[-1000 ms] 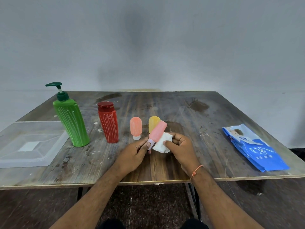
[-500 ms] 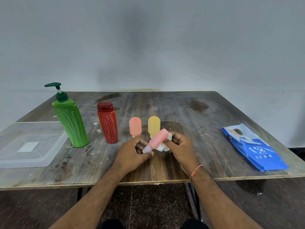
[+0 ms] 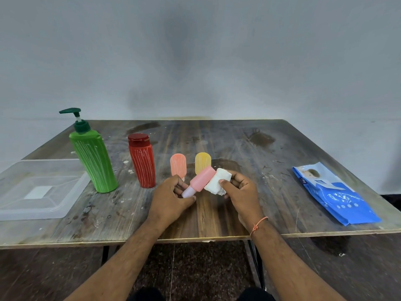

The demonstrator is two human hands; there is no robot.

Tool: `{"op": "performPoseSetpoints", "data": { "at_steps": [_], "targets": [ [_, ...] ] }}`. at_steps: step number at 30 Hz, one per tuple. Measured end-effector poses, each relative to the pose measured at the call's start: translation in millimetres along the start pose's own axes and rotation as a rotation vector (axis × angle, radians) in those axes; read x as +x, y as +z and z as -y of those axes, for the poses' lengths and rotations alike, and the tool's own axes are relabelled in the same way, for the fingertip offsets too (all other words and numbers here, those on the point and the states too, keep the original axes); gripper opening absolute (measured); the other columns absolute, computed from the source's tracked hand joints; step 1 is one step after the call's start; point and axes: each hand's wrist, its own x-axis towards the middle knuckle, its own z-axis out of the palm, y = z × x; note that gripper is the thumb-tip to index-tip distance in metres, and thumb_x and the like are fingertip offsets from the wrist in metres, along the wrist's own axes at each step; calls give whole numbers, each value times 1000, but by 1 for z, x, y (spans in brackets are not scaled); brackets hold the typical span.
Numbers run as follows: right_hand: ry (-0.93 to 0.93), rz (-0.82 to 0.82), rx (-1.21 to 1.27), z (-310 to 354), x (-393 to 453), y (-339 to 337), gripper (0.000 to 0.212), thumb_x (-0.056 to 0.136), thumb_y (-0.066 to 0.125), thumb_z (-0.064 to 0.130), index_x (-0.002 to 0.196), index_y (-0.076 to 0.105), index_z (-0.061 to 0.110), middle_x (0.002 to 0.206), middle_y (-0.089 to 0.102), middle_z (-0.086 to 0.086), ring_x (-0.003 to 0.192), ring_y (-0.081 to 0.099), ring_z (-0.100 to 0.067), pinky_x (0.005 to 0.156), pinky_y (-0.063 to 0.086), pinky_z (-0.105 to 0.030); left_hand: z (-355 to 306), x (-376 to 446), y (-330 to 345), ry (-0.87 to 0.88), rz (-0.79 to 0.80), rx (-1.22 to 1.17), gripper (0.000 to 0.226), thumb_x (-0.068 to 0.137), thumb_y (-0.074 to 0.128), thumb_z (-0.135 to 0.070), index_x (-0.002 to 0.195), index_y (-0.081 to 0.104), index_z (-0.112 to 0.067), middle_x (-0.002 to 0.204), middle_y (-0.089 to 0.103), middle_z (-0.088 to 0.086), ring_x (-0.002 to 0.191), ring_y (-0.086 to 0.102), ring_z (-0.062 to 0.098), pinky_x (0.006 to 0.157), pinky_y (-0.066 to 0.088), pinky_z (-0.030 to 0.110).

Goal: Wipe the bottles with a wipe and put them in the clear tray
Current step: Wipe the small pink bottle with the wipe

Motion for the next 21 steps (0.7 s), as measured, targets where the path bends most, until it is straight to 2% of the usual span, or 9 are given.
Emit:
{"op": "performPoseSetpoints", "data": {
  "at_steps": [3,9,15,21],
  "targets": [
    [3,0,-32,-1,0,0,31,98,74,5,124,74,22,110,81,4,96,77,-12,60,55,-18,1,0,0,8,2,-16,36,70,96,-26,90,66,-30,91,70,-17,83,63,-3,66,53,21],
    [-8,3,-95,-3,1,0,33,99,74,9,130,72,20,116,79,5,106,76,-15,63,56,-17,2,-1,-1,41,8,-54,33,71,95,-27,91,69,-31,91,71,-16,84,64,1,66,50,19],
    [-50,64,-118,-1,-1,0,34,100,73,7,131,73,21,111,81,6,103,76,-12,69,57,-19,4,0,-1,123,94,-32,30,79,90,-32,103,72,-35,93,69,-18,84,61,3,68,47,17],
    [-21,118,-93,-1,0,-2,30,100,71,4,127,73,18,109,81,4,98,76,-13,63,55,-20,2,2,0,153,203,-39,15,94,76,-38,109,74,-37,82,67,-24,73,58,6,65,44,21]
  ]
}}
